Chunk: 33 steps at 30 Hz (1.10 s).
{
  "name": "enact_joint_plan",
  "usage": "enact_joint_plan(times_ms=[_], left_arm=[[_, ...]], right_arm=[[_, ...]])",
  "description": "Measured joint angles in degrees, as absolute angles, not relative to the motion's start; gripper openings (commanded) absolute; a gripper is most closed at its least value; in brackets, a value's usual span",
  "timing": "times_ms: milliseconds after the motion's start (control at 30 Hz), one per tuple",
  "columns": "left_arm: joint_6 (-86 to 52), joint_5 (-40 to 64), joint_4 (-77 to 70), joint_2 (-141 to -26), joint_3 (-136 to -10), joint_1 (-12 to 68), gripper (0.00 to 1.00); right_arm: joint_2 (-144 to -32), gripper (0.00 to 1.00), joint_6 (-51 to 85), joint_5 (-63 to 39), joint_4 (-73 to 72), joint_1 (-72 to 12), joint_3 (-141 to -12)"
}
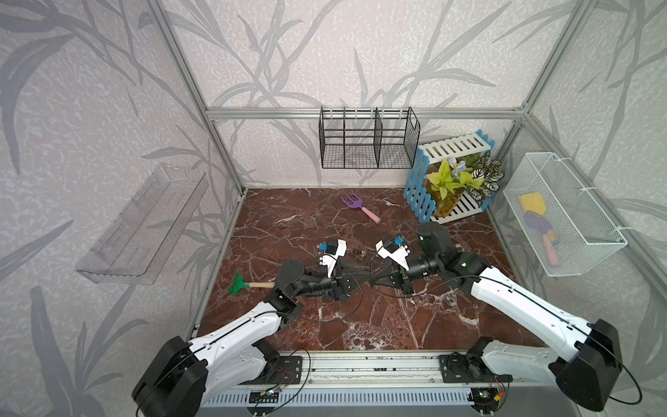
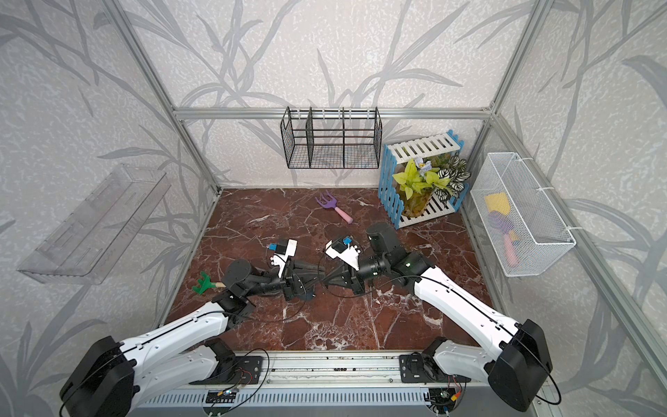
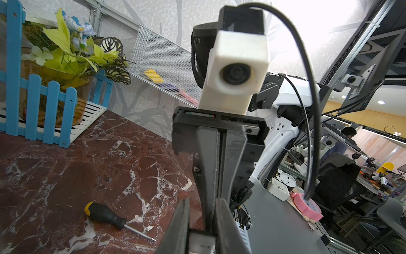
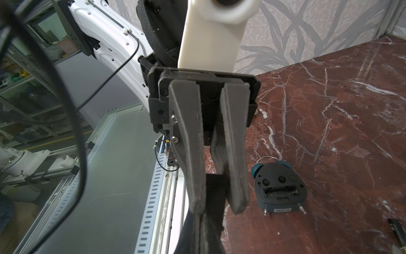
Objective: Remove the battery from the alarm
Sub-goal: Pick up the cover from the center of the board.
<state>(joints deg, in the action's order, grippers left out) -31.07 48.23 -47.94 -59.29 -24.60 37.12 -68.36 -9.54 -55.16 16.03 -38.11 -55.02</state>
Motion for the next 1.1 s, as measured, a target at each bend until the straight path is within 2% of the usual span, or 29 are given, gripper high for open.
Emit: enact_joint_plan(times_ms=[200,233,333,433,500,633,767,900,1100], left_arm=[[-31.2,45.4,-45.8,-59.0,-25.5,37.1,0.10],[-31.5,43.7,-44.9,-58.6,-25.7,37.1,0.10],[-33.2,38.9,-43.0,-57.5,-26.1,37.1,0.11],[-37.3,32.7,-40.7,-57.0,-26.8,37.1,0.11],[-41.0,28.5,-39.7,-57.2,-27.3,37.1,0.11],[-46.3,22.0,-36.2,-58.6,-29.4,37.1,0.11],[-48.4,18.0,-32.6,-59.4,-31.3,37.1,0.10],[-49.1,16.1,-31.0,-59.4,-31.6,37.2,0.10],[-49.8,14.8,-30.6,-59.4,-31.6,37.4,0.10]], right_arm=[[-67.3,0.36,-8.4,-51.0,15.0,-38.1,-54.7],[-66.0,0.45,-8.0,-48.8,14.3,-38.2,-54.0],[-60.1,0.56,-6.3,-41.9,11.6,-38.2,-49.7],[-54.1,0.57,-5.7,-32.5,9.1,-40.1,-45.6],[-53.1,0.58,-7.1,-24.7,8.1,-44.9,-45.2],[-56.4,0.56,-9.1,-9.1,5.7,-54.7,-46.0],[-62.6,0.46,-9.3,2.2,5.6,-56.5,-48.8],[-64.9,0.39,-8.8,8.5,4.5,-57.5,-50.0],[-67.2,0.26,-7.9,10.4,3.0,-57.8,-51.9]])
